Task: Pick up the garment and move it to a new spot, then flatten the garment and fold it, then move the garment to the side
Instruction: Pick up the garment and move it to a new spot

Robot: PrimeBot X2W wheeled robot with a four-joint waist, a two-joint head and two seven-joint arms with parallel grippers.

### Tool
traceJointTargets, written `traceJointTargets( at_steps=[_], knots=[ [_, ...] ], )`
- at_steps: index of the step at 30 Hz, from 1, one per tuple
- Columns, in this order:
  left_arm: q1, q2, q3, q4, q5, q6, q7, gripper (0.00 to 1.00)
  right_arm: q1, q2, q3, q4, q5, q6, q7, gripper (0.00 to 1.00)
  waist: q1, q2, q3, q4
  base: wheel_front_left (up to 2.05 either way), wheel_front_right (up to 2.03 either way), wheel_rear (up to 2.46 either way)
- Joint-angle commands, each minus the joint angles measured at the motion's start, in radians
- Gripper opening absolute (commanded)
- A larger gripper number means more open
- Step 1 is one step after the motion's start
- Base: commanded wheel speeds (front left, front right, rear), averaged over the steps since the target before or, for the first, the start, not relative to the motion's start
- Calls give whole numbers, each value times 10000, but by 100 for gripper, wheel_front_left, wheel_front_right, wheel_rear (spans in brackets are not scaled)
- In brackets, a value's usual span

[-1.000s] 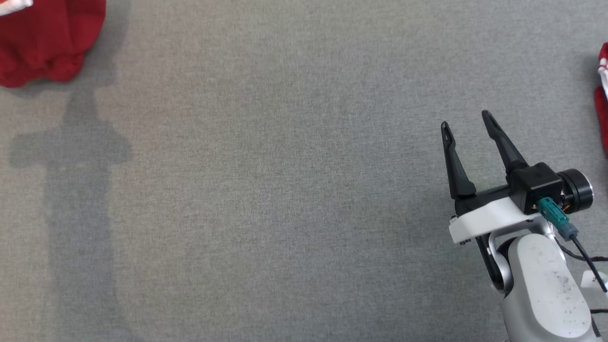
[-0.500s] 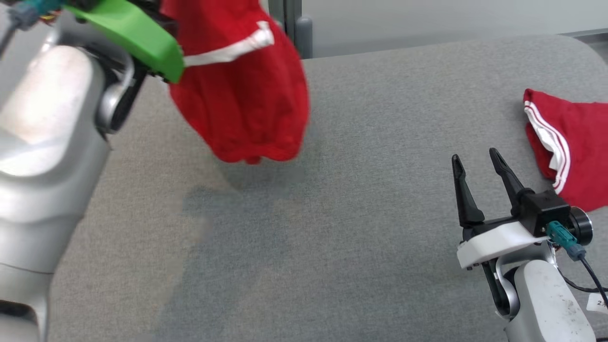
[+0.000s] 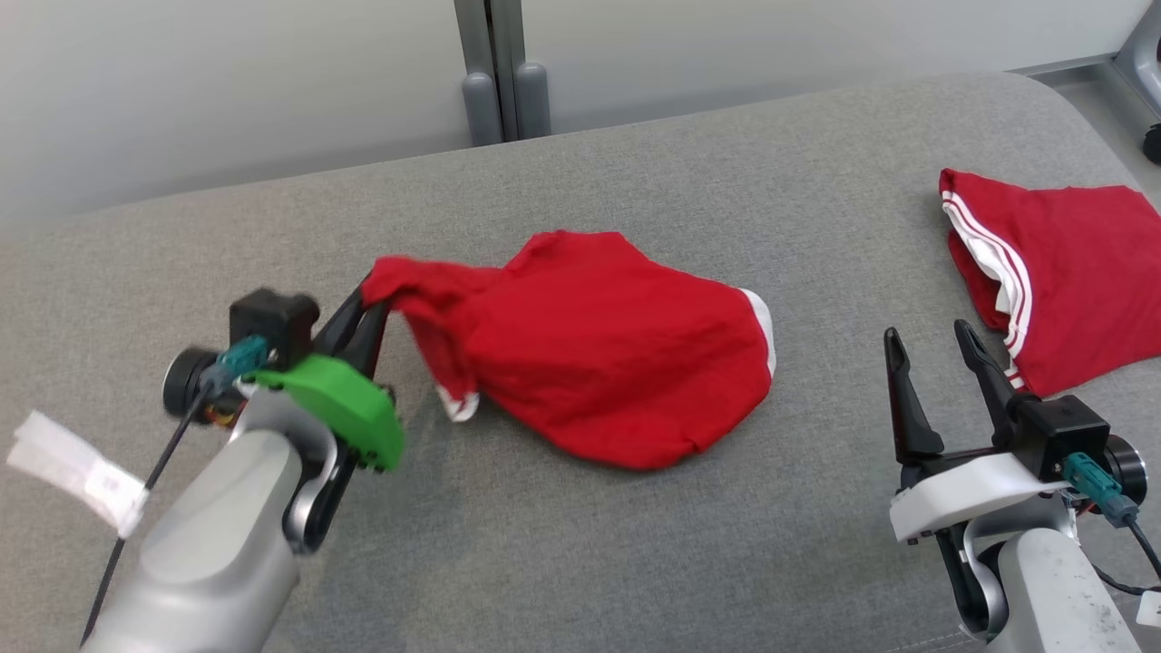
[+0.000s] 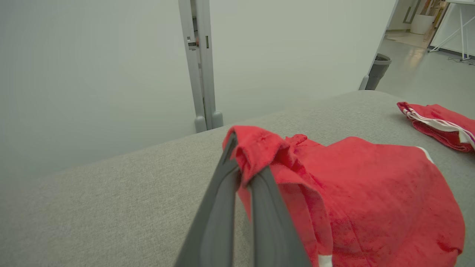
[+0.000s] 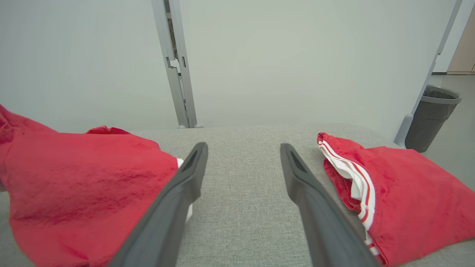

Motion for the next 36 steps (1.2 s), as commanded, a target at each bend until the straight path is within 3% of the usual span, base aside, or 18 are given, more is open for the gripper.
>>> traceJointTargets(
  at_steps=[1, 6, 7, 8, 9, 10, 17, 25, 36],
  knots=[
    [348, 110, 108, 300, -69, 59, -94, 0, 112, -38, -44, -3, 28, -17, -40, 100, 1, 0, 56, -36, 0, 0, 0],
    [1206, 177, 717, 1213, 69, 207, -166, 0, 134, -32, -167, 36, -112, -17, -41, 100, 1, 0, 173, 25, 0, 0, 0],
    [1301, 199, 835, 1178, 265, 252, -160, 14, 131, -34, -183, 57, -124, -17, -42, 100, 1, 0, 186, 49, 0, 0, 0],
    [1436, 212, 952, 1097, 477, 268, -160, 43, 124, -35, -186, 91, -127, -17, -41, 100, 1, 0, 191, 73, 0, 0, 0],
    [1695, 129, 1159, 1049, 538, 257, -158, 95, 114, -35, -181, 130, -147, -17, -41, 100, 1, 0, 186, 101, 0, 0, 0],
    [1953, 49, 1375, 1020, 684, 219, -151, 100, 106, -37, -173, 174, -159, -17, -43, 100, 1, 0, 161, 125, 0, 0, 0],
    [3004, -457, 2827, 471, 1335, 1, -155, 100, 87, -35, -188, 410, -177, -17, -41, 100, 1, 0, -92, 253, 0, 0, 0],
    [4369, -1081, 4477, -1049, 2242, -166, -145, 100, 286, -35, -187, 572, -313, -17, -42, 100, 1, 0, -653, 298, 0, 0, 0],
    [6175, -2218, 5611, -3006, 3454, -146, -146, 100, 817, -37, 3, 513, -289, -17, -43, 100, 1, 0, -1154, 378, 0, 0, 0]
  ],
)
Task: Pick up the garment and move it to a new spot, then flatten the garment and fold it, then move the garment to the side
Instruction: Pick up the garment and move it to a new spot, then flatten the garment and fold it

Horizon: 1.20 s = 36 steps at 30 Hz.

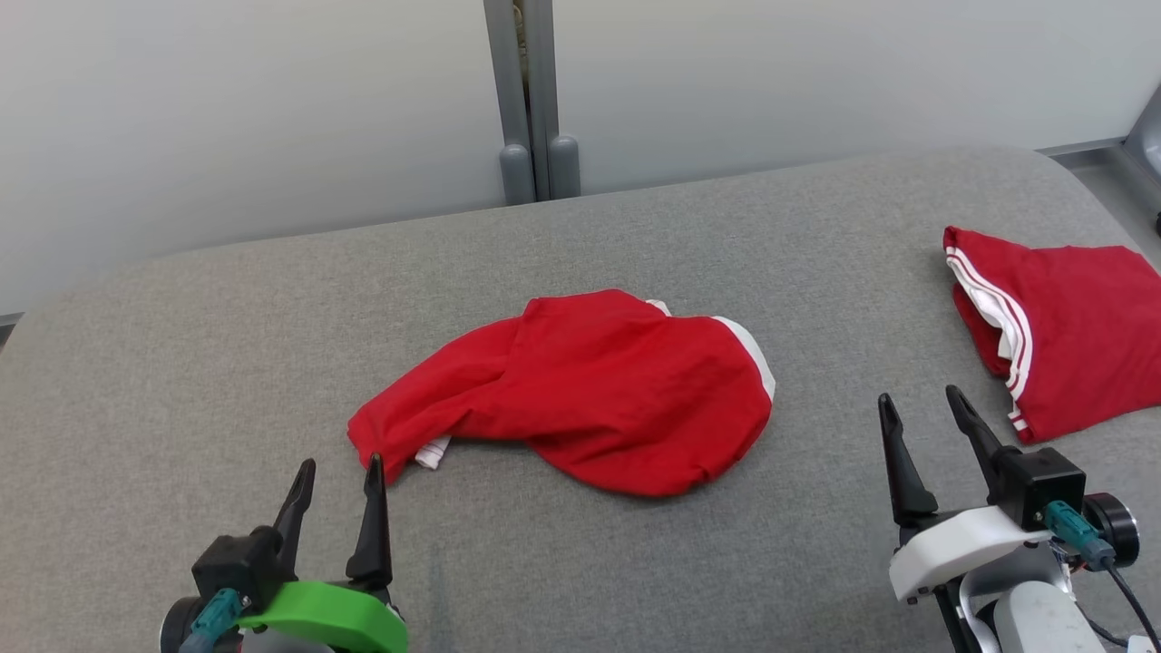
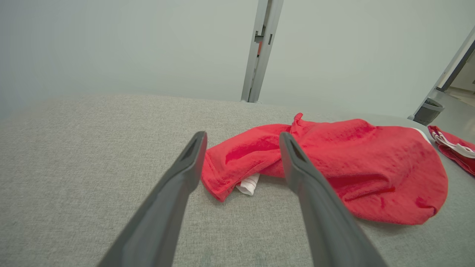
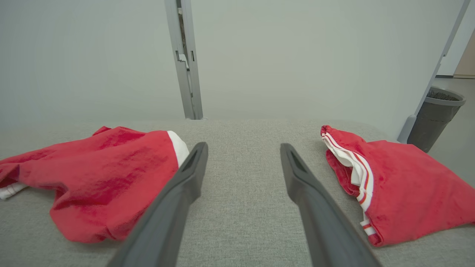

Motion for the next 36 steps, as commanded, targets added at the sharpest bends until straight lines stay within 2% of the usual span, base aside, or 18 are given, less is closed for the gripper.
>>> traceJointTargets(
  at_steps=[1, 14, 36],
  knots=[
    [265, -68, 132, -135, 83, 53, 3, 100, 200, -35, 60, -1, 72, -17, -43, 100, 1, -1, -106, 34, 0, 0, 0],
    [1403, -453, 605, -791, 325, -23, 1, 100, 951, -35, 354, 156, 629, -17, -43, 100, 1, -1, -365, 160, 0, 0, 0],
    [1458, -536, 669, -604, 364, -71, 1, 100, 978, -37, 641, 335, 845, -17, -42, 100, 1, -1, -352, 269, 0, 0, 0]
  ],
)
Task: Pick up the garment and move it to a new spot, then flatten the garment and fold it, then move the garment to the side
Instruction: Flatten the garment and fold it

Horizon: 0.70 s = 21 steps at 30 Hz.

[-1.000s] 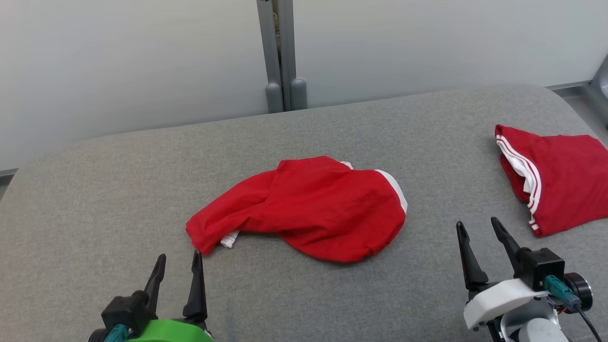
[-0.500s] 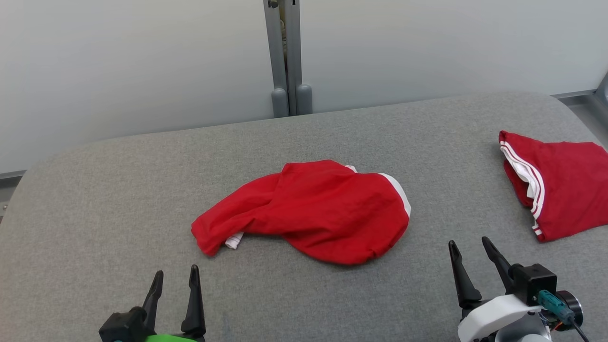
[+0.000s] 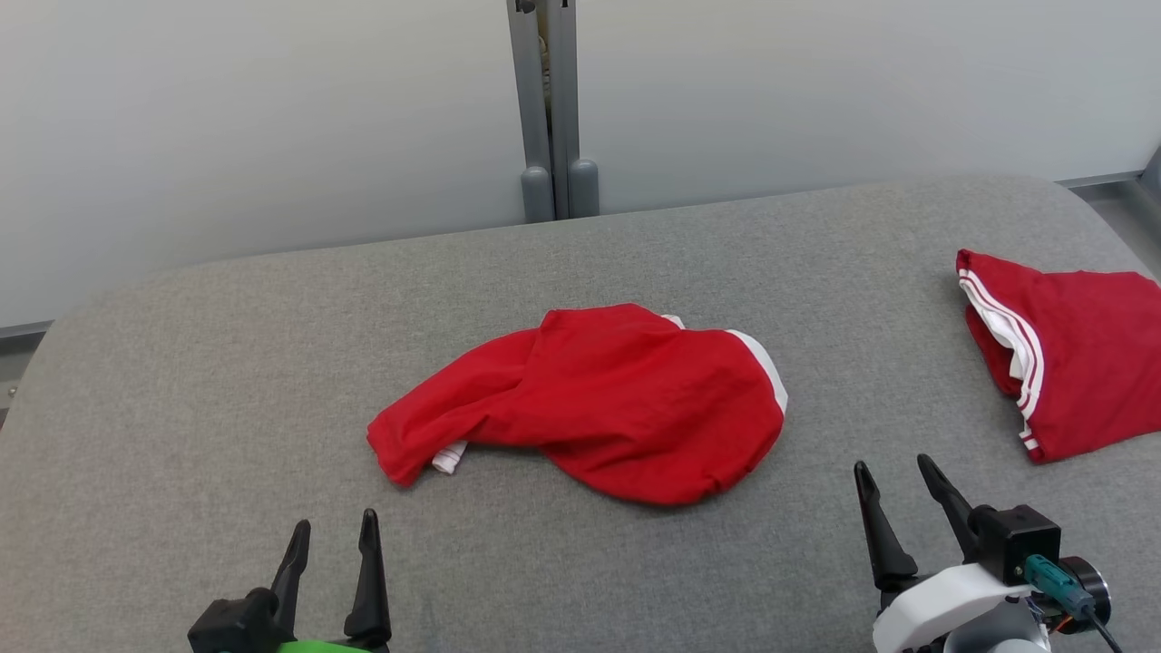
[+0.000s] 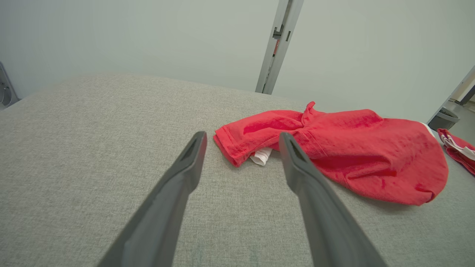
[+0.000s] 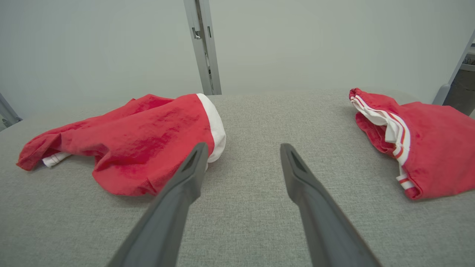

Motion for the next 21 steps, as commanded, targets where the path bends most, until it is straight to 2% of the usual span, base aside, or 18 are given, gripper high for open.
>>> traceJointTargets(
  at_steps=[1, 13, 21],
  knots=[
    [101, -7, 28, 2, 95, -17, -1, 100, 63, -37, 15, 45, 82, -17, -42, 100, 0, 0, 8, 3, 0, 0, 0],
    [-5, -9, -63, -48, -14, 46, -1, 100, -377, -37, 46, -35, -184, -17, -44, 100, 0, 0, 159, 85, 0, 0, 0],
    [-310, -6, -231, -151, -61, 48, -1, 100, -2175, -35, -147, -92, -1120, -17, -44, 100, 0, 0, 516, 363, 0, 0, 0]
  ],
)
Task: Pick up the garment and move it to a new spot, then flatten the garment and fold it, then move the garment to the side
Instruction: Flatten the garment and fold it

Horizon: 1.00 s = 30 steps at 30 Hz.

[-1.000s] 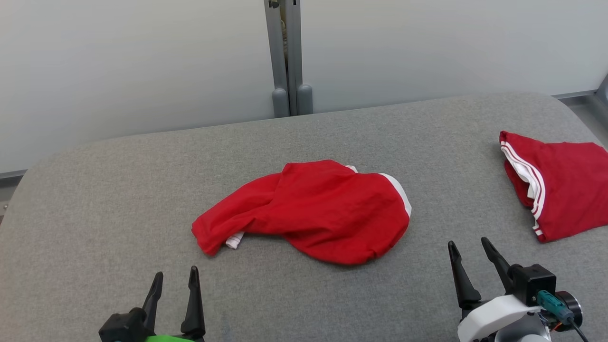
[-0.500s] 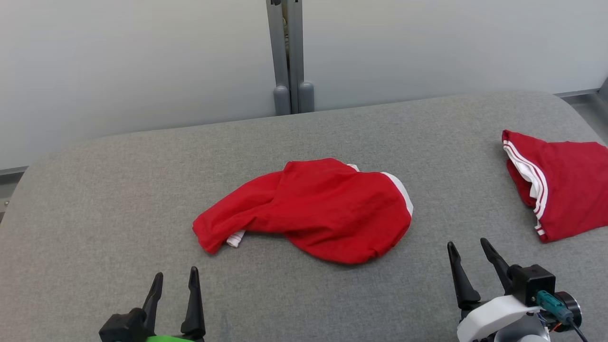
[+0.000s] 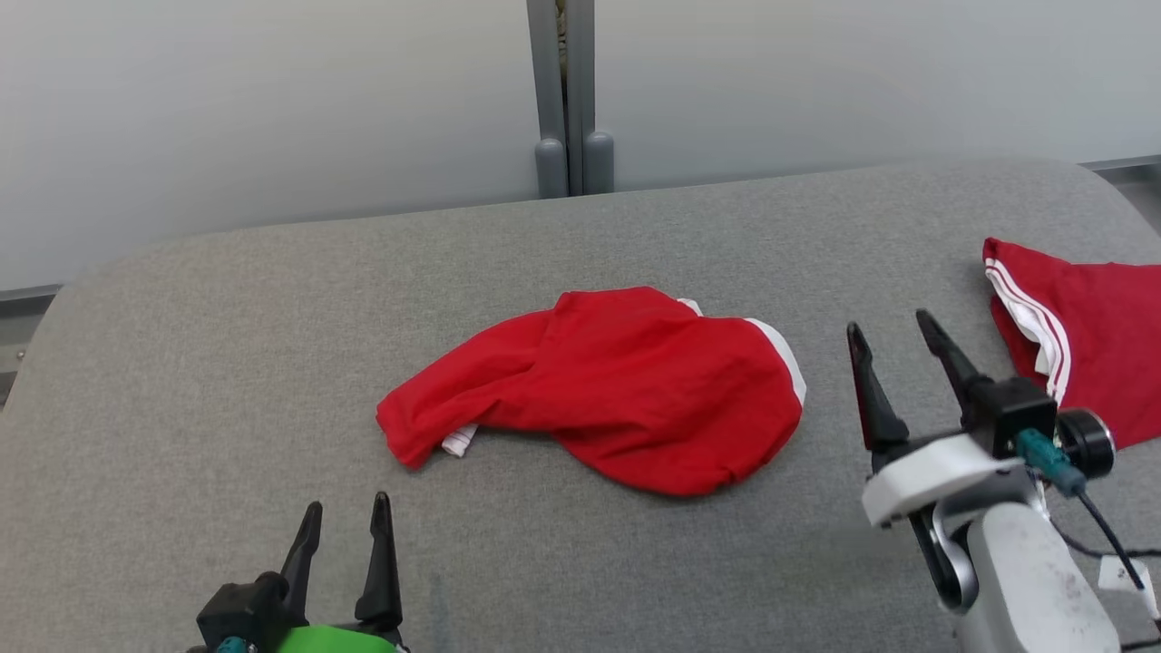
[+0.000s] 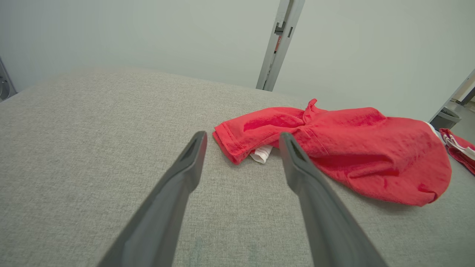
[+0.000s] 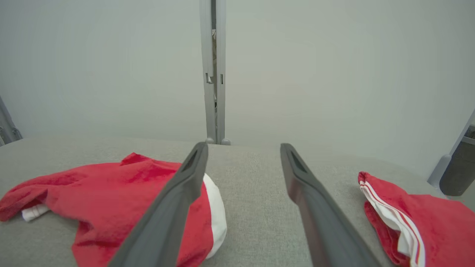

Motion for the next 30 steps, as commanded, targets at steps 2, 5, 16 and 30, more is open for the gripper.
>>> traceJointTargets(
  at_steps=[2, 5, 16, 30],
  knots=[
    [-215, 5, -57, -87, -105, 9, -1, 100, -794, -32, -17, 282, -423, -17, -25, 100, 0, 0, 243, 263, 0, 0, 0],
    [-389, 5, -179, -210, -171, 30, -1, 100, -1991, -32, 52, 742, -798, -17, 294, 100, 0, 0, 571, 531, 0, 0, 0],
    [-1063, 9, -688, -143, -403, 74, -1, 100, -5819, -242, 279, 4128, -727, -17, 2752, 100, 0, 0, 1825, 1781, 0, 0, 0],
    [-1604, 7, -1156, -143, -647, 197, -1, 100, -7465, -809, 1304, 7935, 804, -17, 5712, 100, 0, 0, 2661, 2576, 0, 0, 0]
  ],
)
